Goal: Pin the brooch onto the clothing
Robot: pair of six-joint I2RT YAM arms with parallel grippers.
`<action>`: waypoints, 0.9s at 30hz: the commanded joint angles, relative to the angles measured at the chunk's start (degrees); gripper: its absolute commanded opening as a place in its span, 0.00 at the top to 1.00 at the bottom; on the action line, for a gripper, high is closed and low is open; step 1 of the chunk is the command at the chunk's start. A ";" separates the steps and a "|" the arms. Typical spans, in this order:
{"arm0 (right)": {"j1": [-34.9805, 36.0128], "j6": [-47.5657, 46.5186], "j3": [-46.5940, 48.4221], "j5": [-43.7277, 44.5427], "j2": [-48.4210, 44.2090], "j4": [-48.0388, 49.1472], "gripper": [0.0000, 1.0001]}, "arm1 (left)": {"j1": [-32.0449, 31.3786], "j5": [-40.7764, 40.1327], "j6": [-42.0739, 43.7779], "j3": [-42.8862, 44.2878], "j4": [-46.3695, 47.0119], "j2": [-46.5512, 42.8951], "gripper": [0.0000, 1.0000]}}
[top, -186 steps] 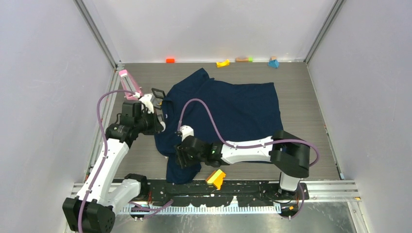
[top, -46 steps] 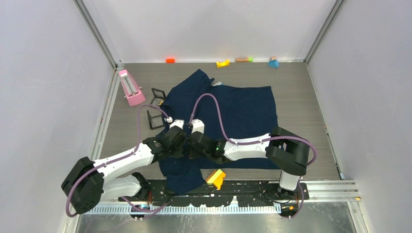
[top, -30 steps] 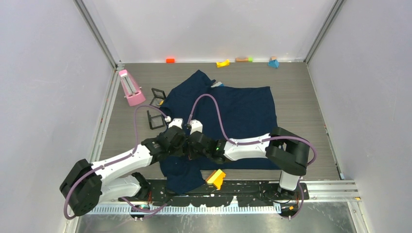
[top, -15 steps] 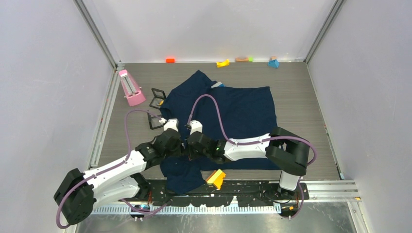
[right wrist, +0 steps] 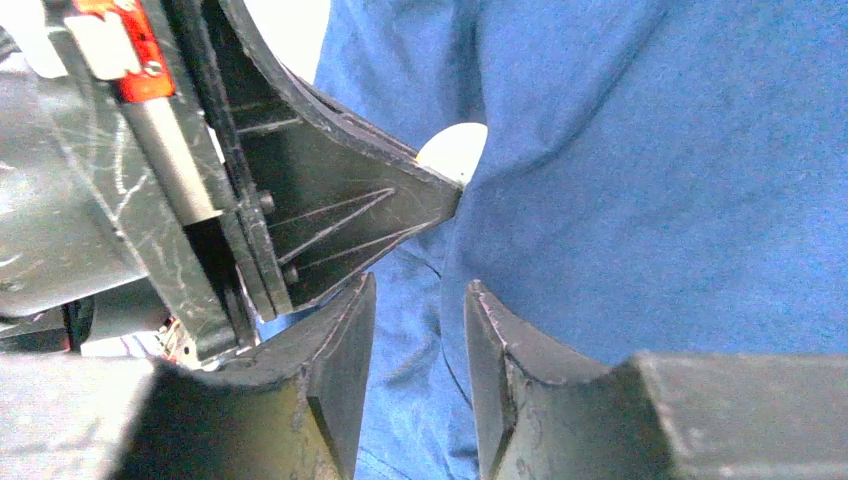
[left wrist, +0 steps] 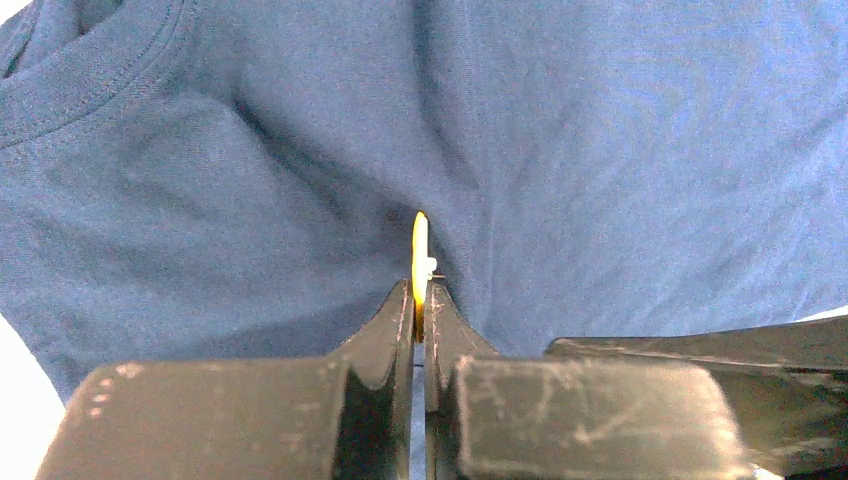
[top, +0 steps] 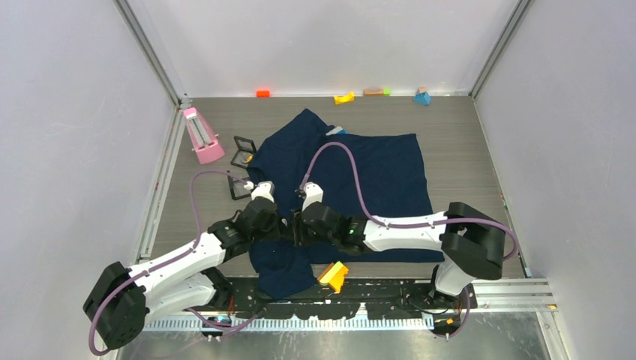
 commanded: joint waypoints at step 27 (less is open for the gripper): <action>0.20 -1.02 -1.92 -0.27 5.25 11.06 0.69 | 0.99 2.87 0.66 -1.00 5.05 -1.50 1.00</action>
